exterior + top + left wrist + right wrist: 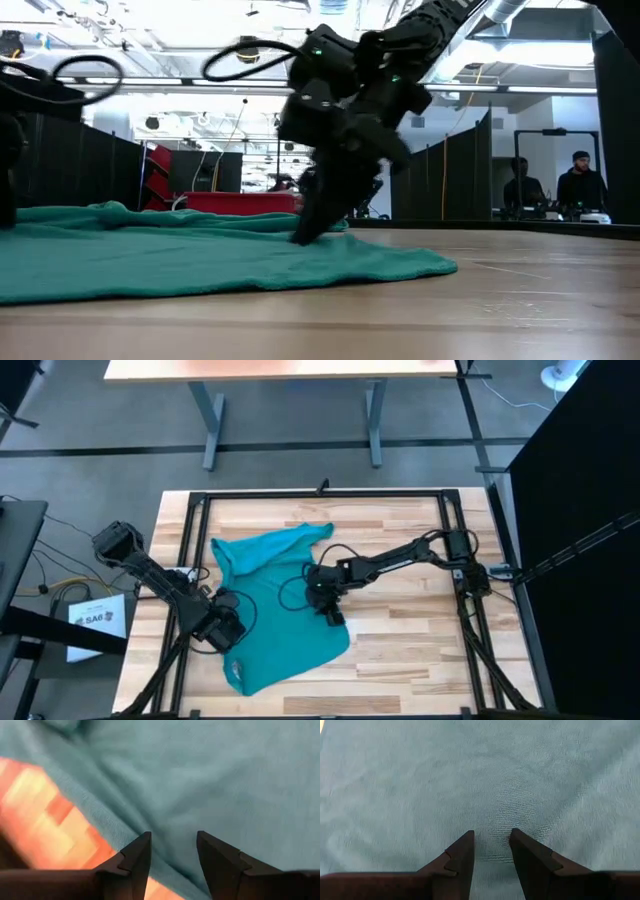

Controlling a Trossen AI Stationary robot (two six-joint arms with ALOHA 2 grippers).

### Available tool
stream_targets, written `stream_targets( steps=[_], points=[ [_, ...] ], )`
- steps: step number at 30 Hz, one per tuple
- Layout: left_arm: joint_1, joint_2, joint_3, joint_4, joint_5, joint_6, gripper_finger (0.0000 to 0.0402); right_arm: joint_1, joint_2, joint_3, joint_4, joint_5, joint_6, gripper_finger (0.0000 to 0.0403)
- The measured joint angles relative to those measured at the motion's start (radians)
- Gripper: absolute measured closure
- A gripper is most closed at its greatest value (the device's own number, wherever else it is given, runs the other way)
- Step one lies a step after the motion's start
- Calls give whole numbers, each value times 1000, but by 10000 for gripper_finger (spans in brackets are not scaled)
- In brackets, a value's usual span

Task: Roll towel
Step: Roll the blue towel

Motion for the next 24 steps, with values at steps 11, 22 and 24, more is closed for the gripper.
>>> stream_targets(
  steps=[11,22,24],
  points=[
    [-204,-5,9,-10,45,-324,258,41,-64,-70,-89,-32,30,315],
    [-87,-5,179,15,-145,-34,258,13,-98,82,34,64,-22,316],
    [-27,-2,171,19,-149,37,258,-18,-90,77,23,67,-23,316]
  ],
)
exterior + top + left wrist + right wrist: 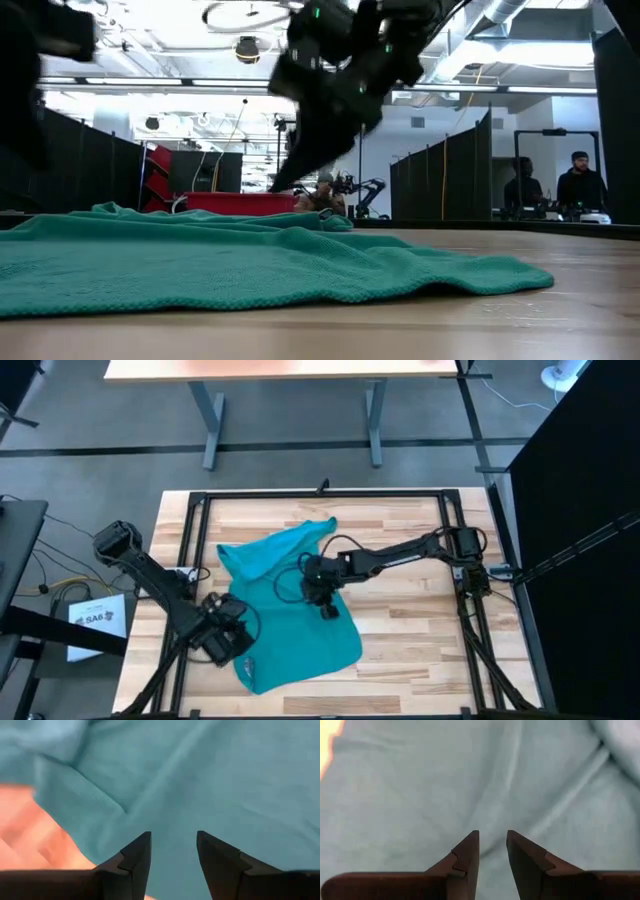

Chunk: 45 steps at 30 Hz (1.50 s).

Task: Roll towel
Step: Roll the blue towel

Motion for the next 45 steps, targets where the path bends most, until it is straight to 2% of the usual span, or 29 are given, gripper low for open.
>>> stream_targets(
  steps=[5,12,21,34,39,45],
  points=[
    [122,1,-47,82,-8,135,258,-101,-2,5,-27,10,7,316],
    [150,1,-76,295,-1,243,258,-123,1,-52,-46,-4,15,316],
    [149,1,-77,305,4,234,258,-127,-9,-177,-14,-3,62,316],
    [135,1,-77,308,33,220,258,-96,-31,-262,-45,1,134,316],
    [116,1,-77,308,39,211,258,-92,-101,-343,-69,-5,169,316],
    [108,1,-77,303,40,236,258,-67,-265,-529,-66,-4,185,316]
  ],
)
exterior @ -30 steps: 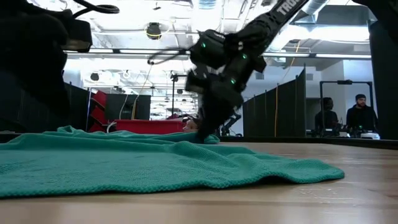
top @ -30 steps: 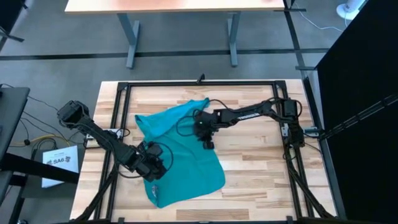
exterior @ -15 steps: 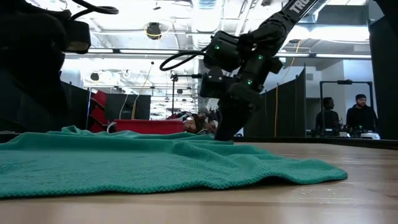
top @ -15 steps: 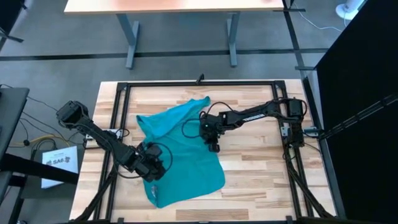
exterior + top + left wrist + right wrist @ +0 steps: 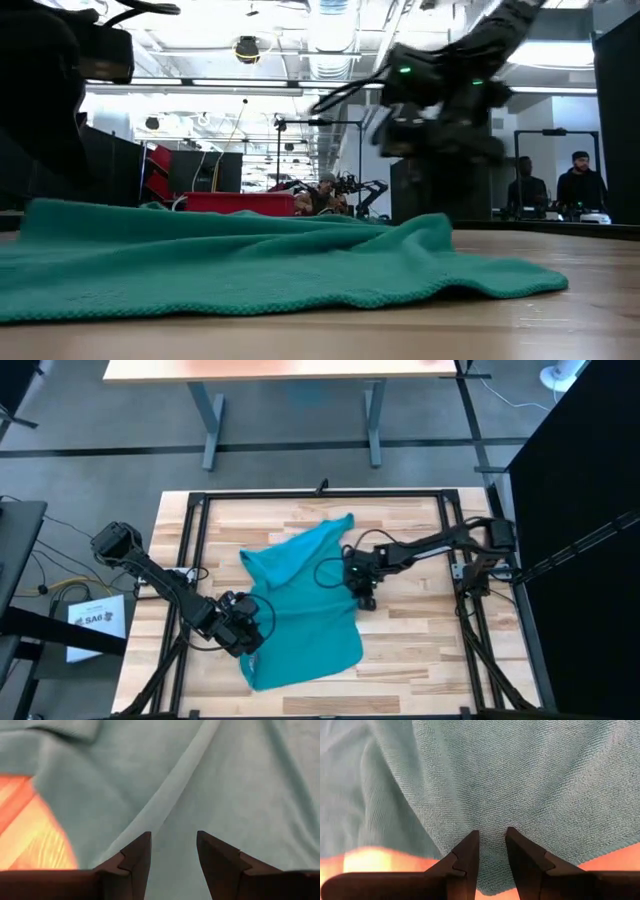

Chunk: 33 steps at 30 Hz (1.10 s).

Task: Roll towel
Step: Roll the blue towel

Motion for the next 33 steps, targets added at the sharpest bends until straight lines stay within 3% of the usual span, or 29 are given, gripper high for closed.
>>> stream_targets(
  steps=[9,15,18,23,33],
  points=[
    [1,0,0,10,1,41,258,62,-252,-272,54,37,147,316],
    [19,1,0,143,2,109,258,76,-399,-238,92,98,166,316],
    [41,1,0,194,3,160,258,146,-425,-193,111,94,186,316],
    [87,1,0,189,3,229,258,309,-323,-106,255,113,241,316],
    [137,1,0,189,49,377,258,469,36,51,240,177,448,316]
  ],
)
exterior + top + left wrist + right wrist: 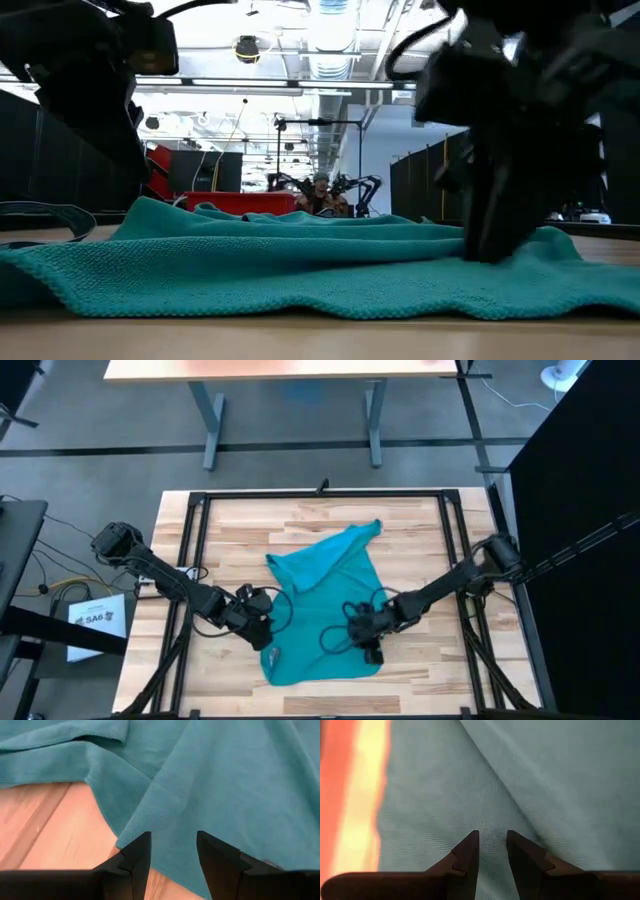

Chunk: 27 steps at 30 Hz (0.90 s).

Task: Roll towel
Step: Roll the blue towel

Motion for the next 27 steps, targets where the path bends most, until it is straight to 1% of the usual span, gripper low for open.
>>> stream_targets(
  steps=[6,15,21,24,27],
  points=[
    [-2,0,0,1,42,38,258,56,79,63,25,24,90,316],
    [-18,0,0,1,54,79,258,221,75,65,14,47,299,316],
    [-18,0,0,4,63,91,258,315,75,64,12,47,403,316],
    [-18,0,0,4,70,98,258,334,74,72,-3,55,410,316],
    [-18,0,0,7,73,98,258,310,61,109,-101,85,341,316]
  ],
)
